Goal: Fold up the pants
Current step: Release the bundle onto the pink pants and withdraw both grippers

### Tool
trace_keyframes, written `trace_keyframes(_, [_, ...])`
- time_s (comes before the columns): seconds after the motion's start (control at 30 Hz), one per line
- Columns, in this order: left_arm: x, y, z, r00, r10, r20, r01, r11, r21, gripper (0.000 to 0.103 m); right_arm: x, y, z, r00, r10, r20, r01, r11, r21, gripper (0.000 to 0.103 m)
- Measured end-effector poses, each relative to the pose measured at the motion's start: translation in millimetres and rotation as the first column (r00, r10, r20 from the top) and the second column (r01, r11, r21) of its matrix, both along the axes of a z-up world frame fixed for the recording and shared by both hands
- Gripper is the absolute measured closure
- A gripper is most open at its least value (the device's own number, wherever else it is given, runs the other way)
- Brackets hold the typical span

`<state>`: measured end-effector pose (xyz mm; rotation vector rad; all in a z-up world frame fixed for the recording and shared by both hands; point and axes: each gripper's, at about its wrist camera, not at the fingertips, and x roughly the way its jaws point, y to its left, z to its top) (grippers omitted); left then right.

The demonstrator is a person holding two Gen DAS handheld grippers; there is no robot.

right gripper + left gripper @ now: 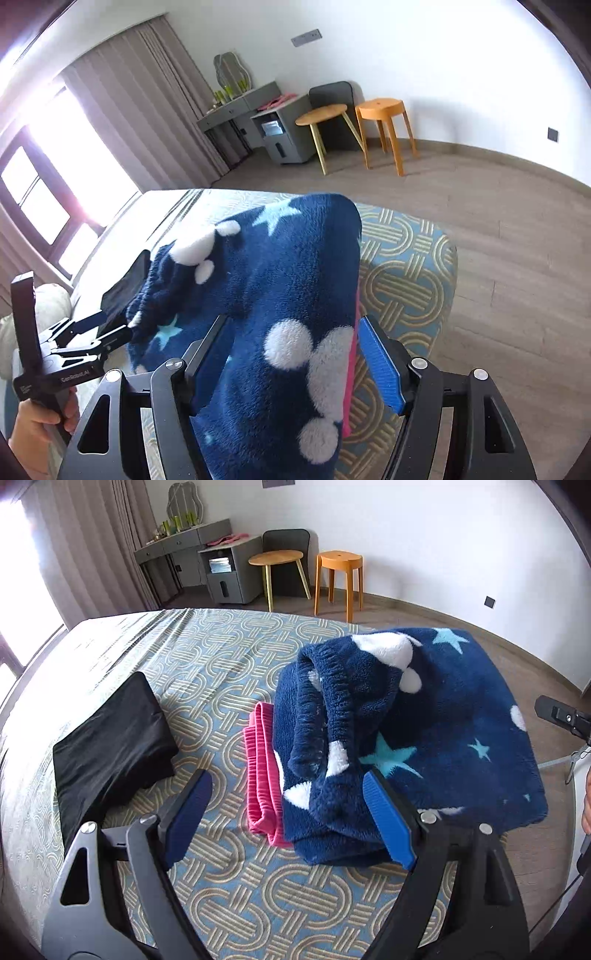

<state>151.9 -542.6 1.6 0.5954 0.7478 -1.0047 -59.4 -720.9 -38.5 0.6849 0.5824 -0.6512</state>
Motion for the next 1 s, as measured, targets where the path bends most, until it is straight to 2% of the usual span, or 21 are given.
trace_keyframes(0.2, [-0.4, 48.9, 44.0, 0.997, 0.043, -0.060, -0.051, 0.989, -0.137, 0.018, -11.2, 56.7, 47.4, 0.997, 0.068, 0.042, -0.063, 0.992, -0.108, 0.032])
trace_keyframes(0.37, [-21.5, 85.5, 70.6, 0.997, 0.058, -0.058, -0.068, 0.981, -0.180, 0.018, -6.5, 112.4, 91.2, 0.985, 0.148, 0.091, -0.131, 0.977, -0.169, 0.030])
trace_keyframes(0.53, [-45.5, 136.0, 88.7, 0.995, 0.067, -0.070, -0.083, 0.964, -0.252, 0.016, -16.4, 164.4, 107.2, 0.978, 0.158, 0.137, -0.126, 0.969, -0.214, 0.022])
trace_keyframes(0.63, [-57.4, 170.0, 97.0, 0.994, 0.096, -0.048, -0.106, 0.947, -0.304, 0.005, -18.2, 193.5, 108.6, 0.984, 0.148, 0.096, -0.120, 0.961, -0.250, 0.022])
trace_keyframes(0.8, [-74.2, 222.4, 97.1, 0.990, 0.137, 0.019, -0.124, 0.941, -0.315, 0.005, -12.0, 236.4, 99.7, 0.992, 0.124, -0.006, -0.119, 0.938, -0.325, 0.022])
trace_keyframes(1.0, [-85.2, 272.9, 89.5, 0.983, 0.183, 0.011, -0.170, 0.931, -0.324, 0.004, -4.1, 287.2, 96.8, 0.994, 0.072, -0.078, -0.099, 0.896, -0.433, 0.021])
